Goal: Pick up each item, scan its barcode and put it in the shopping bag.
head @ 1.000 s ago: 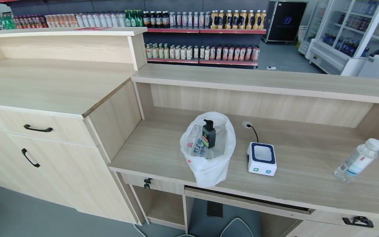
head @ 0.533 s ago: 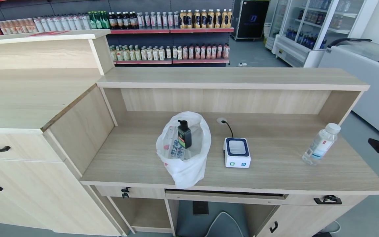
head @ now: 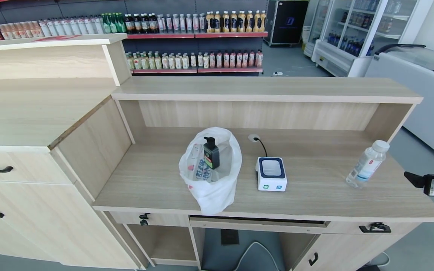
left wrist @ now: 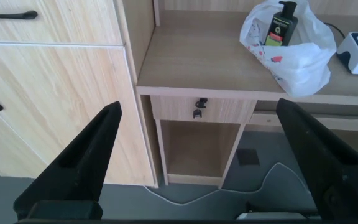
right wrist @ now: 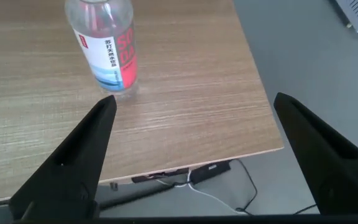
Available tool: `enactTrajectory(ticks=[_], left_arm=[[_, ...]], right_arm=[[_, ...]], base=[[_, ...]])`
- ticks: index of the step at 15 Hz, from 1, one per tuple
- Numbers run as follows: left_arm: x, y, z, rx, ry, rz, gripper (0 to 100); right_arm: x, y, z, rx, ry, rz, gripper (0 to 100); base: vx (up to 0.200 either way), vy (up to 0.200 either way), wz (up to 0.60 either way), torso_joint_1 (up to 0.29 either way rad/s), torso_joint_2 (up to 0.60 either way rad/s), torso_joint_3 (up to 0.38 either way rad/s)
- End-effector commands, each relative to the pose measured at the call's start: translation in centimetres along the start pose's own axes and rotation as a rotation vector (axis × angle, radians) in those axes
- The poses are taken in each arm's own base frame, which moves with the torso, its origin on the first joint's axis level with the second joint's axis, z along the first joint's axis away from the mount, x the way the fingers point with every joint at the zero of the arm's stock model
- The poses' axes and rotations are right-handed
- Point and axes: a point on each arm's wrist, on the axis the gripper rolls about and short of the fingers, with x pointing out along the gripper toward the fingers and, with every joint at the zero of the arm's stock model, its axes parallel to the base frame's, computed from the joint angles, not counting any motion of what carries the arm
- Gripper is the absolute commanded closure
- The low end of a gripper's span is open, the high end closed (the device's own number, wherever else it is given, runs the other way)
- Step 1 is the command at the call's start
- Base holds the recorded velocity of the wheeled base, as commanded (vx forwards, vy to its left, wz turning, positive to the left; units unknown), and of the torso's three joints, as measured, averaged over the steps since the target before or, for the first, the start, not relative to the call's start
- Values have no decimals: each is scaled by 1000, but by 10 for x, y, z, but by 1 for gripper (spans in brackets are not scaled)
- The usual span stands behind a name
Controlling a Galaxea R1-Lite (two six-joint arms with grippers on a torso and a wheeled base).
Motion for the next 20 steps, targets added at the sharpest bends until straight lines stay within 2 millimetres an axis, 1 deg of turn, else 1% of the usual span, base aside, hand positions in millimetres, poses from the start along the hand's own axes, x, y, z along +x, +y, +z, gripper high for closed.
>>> enactTrajectory(ticks=[1, 3, 5, 7, 12, 16, 20], left_arm=[[0, 0, 0, 0, -1, 0, 0], [0, 0, 0, 0, -1, 0, 0], [0, 0, 0, 0, -1, 0, 0], [0, 0, 0, 0, -1, 0, 0], [0, 0, 0, 0, -1, 0, 0], [0, 0, 0, 0, -1, 0, 0], [0, 0, 0, 0, -1, 0, 0]], right_arm=[[24, -4, -19, -15, 20, -6, 0], [35, -3, -25, -26, -13, -5, 0], [52, 4, -28, -36, -40, 18, 0], [62, 10, -29, -35, -50, 36, 0], [73, 25, -28, -37, -73, 119, 0], [84, 29, -25, -48, -93, 128, 0], [87, 34, -27, -50, -102, 138, 0]], base=[[0, 0, 0, 0, 0, 0], [0, 0, 0, 0, 0, 0], [0, 0, 0, 0, 0, 0], [0, 0, 0, 0, 0, 0], [0, 0, 0, 0, 0, 0], [0, 0, 0, 0, 0, 0], [0, 0, 0, 0, 0, 0]])
